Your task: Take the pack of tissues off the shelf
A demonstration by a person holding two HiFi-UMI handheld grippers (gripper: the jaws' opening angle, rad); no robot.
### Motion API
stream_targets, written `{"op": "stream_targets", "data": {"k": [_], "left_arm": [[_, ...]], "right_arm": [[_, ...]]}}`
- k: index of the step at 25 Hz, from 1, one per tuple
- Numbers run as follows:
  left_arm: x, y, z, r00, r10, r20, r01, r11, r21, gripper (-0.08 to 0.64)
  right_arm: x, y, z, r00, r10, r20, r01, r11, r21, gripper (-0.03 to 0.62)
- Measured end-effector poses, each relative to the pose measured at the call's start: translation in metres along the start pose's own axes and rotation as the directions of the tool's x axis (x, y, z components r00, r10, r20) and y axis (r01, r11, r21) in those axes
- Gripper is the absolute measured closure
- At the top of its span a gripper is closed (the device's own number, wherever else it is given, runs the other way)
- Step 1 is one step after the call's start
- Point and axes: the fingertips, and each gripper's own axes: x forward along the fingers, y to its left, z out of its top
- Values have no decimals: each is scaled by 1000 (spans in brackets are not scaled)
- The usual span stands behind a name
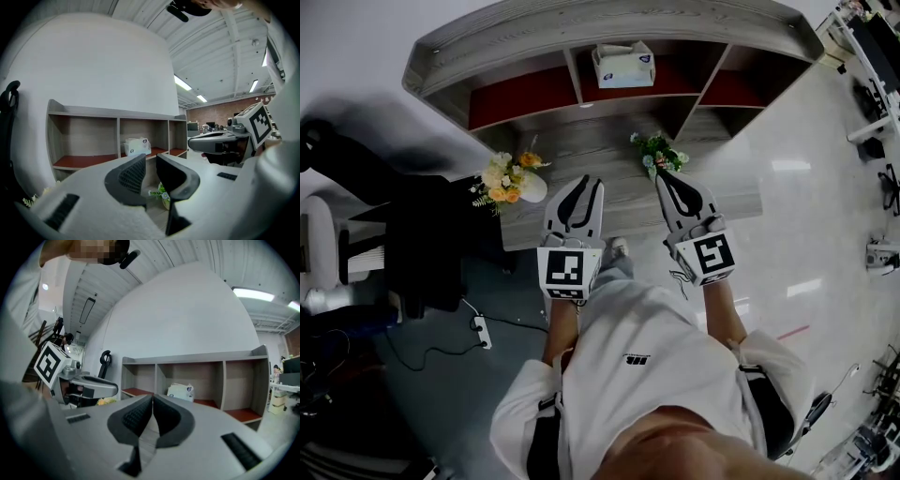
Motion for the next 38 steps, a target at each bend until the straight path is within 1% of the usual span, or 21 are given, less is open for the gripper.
{"op": "stream_targets", "data": {"k": [8, 12, 21, 32, 38], "left_arm": [[32, 18, -4, 1000, -16, -9, 16, 1000, -10, 474], [49, 27, -7, 1000, -25, -19, 24, 1000, -11, 474], [84, 39, -12, 997, -64, -33, 64, 998, -19, 472], [126, 30, -7, 992, -121, -37, 120, 993, -12, 473], [153, 20, -7, 991, -126, -44, 126, 992, -13, 472]], "right_arm": [[27, -18, -7, 999, -26, -18, 26, 999, 18, 565], [42, -27, -9, 999, -34, -24, 34, 999, 9, 565], [63, -46, -17, 996, -75, -51, 77, 997, 21, 565], [74, -74, -23, 991, -113, -64, 115, 993, 25, 565], [75, -98, -28, 990, -118, -74, 121, 992, 38, 565]]}}
